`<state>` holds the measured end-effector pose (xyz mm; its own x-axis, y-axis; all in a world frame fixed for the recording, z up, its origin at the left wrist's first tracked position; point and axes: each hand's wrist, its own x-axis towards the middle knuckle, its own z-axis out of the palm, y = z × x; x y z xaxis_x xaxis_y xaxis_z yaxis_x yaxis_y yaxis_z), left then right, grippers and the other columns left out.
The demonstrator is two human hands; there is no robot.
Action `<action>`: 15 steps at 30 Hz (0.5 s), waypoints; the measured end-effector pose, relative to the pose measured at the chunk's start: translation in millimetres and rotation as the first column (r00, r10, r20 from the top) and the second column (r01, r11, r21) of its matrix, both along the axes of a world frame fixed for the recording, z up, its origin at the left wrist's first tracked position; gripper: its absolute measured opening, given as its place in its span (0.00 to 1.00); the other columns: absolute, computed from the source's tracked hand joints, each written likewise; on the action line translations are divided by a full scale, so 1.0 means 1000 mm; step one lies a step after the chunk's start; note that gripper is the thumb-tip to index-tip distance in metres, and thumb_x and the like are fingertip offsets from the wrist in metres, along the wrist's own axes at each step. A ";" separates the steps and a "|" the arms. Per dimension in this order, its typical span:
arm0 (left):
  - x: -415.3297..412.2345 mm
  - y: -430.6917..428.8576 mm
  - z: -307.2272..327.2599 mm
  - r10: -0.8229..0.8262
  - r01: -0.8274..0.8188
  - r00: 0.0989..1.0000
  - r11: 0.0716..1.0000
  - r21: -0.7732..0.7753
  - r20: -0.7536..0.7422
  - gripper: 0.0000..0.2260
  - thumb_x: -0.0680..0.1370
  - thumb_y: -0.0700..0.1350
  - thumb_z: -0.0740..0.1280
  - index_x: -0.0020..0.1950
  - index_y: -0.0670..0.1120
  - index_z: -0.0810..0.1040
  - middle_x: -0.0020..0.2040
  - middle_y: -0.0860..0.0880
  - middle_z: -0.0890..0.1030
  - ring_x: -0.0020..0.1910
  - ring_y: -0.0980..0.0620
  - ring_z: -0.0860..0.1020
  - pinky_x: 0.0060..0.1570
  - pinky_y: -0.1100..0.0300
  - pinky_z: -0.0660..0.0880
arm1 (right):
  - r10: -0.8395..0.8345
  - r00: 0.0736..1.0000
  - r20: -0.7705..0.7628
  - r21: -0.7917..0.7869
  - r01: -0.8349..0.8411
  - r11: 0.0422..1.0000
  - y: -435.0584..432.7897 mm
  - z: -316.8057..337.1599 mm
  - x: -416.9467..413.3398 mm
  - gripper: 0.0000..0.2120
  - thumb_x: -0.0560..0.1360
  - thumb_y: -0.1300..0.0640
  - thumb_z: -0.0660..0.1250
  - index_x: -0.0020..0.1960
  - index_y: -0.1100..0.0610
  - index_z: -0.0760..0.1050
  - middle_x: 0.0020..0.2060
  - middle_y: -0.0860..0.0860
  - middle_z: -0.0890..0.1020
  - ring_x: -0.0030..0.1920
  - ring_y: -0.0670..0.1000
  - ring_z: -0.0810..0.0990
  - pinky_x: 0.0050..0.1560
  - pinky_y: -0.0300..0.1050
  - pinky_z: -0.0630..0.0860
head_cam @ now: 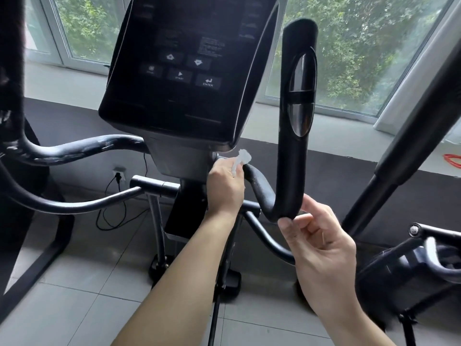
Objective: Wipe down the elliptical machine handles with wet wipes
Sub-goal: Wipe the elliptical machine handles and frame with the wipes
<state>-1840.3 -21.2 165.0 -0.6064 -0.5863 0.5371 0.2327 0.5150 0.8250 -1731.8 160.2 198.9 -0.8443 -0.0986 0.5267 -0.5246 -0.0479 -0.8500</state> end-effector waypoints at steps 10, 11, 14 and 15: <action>0.030 0.019 -0.013 -0.313 0.321 0.947 0.892 0.318 -0.076 0.09 0.83 0.48 0.69 0.45 0.47 0.84 0.39 0.53 0.84 0.40 0.55 0.82 0.44 0.60 0.77 | 0.000 1.000 0.014 -0.003 0.000 1.000 -0.001 0.003 0.002 0.20 0.73 0.63 0.74 0.64 0.51 0.81 0.48 0.58 0.81 0.41 0.50 0.78 0.48 0.34 0.76; 0.036 0.022 -0.012 -0.328 0.339 0.940 0.872 0.354 -0.093 0.09 0.83 0.47 0.69 0.46 0.46 0.84 0.39 0.52 0.84 0.40 0.54 0.82 0.43 0.58 0.77 | -0.002 1.000 0.014 0.002 0.002 1.000 0.000 0.003 0.002 0.20 0.73 0.63 0.74 0.64 0.51 0.81 0.47 0.59 0.81 0.41 0.49 0.78 0.48 0.34 0.76; 0.060 0.026 -0.012 -0.400 0.421 0.907 0.835 0.354 -0.134 0.08 0.82 0.46 0.70 0.45 0.46 0.85 0.37 0.47 0.83 0.37 0.49 0.80 0.40 0.52 0.78 | -0.002 1.000 0.022 0.003 0.002 1.000 0.000 0.003 0.001 0.20 0.73 0.62 0.74 0.64 0.51 0.82 0.46 0.60 0.80 0.40 0.51 0.78 0.48 0.34 0.76; 0.068 0.026 -0.012 -0.447 0.471 0.881 0.806 0.358 -0.153 0.07 0.81 0.46 0.71 0.45 0.45 0.85 0.36 0.44 0.82 0.35 0.47 0.79 0.37 0.50 0.77 | 0.004 1.000 0.023 0.003 -0.004 1.000 0.001 0.002 0.001 0.20 0.73 0.62 0.74 0.64 0.50 0.83 0.45 0.60 0.80 0.40 0.52 0.78 0.47 0.35 0.77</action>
<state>-1772.6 4.8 153.1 -0.8301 -0.4098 0.3781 0.4179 -0.0084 0.9084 -1730.7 160.8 200.9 -0.8559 -0.1038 0.5066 -0.5045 -0.0475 -0.8621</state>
